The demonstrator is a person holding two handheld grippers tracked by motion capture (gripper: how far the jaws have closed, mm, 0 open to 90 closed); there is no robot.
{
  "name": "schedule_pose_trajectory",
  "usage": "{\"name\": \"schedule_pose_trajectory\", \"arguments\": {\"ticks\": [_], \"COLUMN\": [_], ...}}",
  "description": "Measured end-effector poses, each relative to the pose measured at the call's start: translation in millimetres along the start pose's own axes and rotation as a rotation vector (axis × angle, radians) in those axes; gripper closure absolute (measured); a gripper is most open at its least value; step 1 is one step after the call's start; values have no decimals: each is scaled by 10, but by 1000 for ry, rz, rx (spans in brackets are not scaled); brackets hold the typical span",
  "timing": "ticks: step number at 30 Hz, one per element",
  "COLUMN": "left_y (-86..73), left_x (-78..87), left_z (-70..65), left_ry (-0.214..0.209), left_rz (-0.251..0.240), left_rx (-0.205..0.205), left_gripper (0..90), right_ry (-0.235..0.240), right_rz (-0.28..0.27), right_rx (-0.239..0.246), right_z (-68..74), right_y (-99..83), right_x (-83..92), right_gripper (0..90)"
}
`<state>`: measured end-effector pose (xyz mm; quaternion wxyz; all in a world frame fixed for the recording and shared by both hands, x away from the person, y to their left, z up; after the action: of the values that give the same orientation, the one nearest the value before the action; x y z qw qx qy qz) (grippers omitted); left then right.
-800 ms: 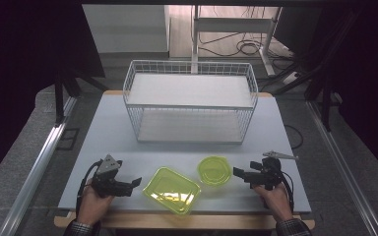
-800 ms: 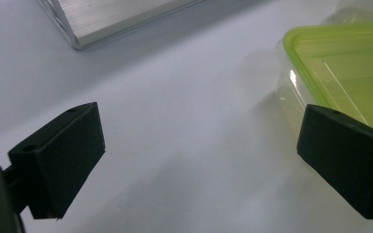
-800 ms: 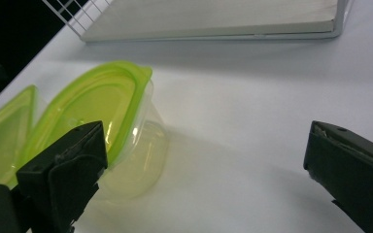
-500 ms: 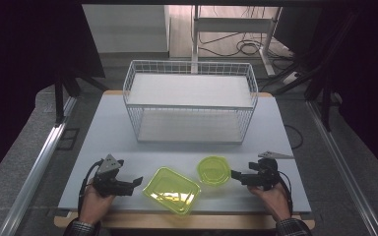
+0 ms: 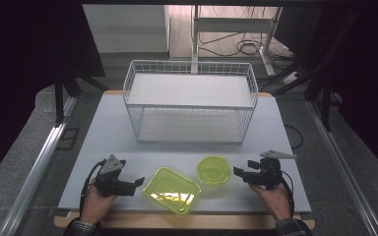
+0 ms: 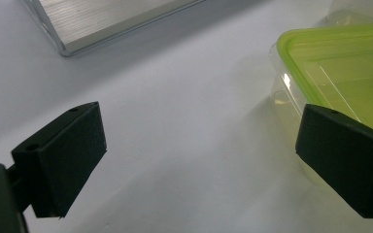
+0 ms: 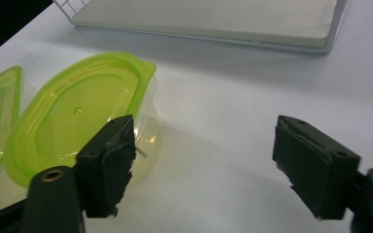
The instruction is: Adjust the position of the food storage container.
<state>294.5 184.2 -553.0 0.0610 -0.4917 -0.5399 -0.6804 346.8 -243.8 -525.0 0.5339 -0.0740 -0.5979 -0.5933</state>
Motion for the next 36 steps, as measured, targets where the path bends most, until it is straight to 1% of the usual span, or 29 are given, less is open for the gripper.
{"name": "schedule_pose_trajectory", "arguments": {"ticks": [2,8,9,12,13,17,18,19,20,21,24,25,27,32,34,36], "left_y": [1,4,6,4,4,3,2,2,2,2,1,3,6,9,11,13], "left_x": [0,1,2,1,2,-5,-6,-6,-8,-8,-14,-14,-15,-12,-7,-12], "left_z": [-3,2,4,7,7,4,1,1,-2,-2,-8,-11,-16,-10,-6,-3], "left_ry": [1,2,2,3,4,4,9,9,11,11,15,15,18,24,26,24], "left_rz": [0,-5,-6,-5,-5,-2,2,2,4,4,10,10,8,4,1,-2], "left_rx": [-2,2,2,1,1,-2,-6,-6,-9,-9,-14,-16,-18,-19,-19,-18], "left_gripper": [42,43,43,44,44,46,46,46,47,47,49,49,49,49,48,48], "right_ry": [-4,-26,-35,-37,-46,-46,-48,-48,-39,-39,-24,-19,-14,-3,28,37], "right_rz": [-3,-16,-19,-19,-18,12,28,28,33,33,41,43,48,43,43,48], "right_rx": [7,57,67,99,111,156,175,175,197,197,221,232,246,271,259,274], "right_z": [9,83,99,148,158,219,257,257,303,303,363,397,436,524,586,658], "right_y": [7,67,83,131,149,193,207,207,232,232,267,285,300,351,380,400], "right_x": [11,78,85,97,94,67,51,51,43,43,32,18,4,-17,-36,-71], "right_gripper": [269,381,404,482,510,593,645,645,697,697,769,810,841,888,891,892]}}
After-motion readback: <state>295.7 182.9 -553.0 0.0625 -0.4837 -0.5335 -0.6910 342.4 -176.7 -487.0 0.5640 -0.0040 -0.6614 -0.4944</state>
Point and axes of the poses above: each handheld gripper's, and its own axes: x roughly backward along the jaws, y roughly out of its top, z roughly to its left, the point moved 5 cm from there along -x, roughly forward along the jaws, and after that the axes turned 11 degrees about z, right-handed, at the moved point
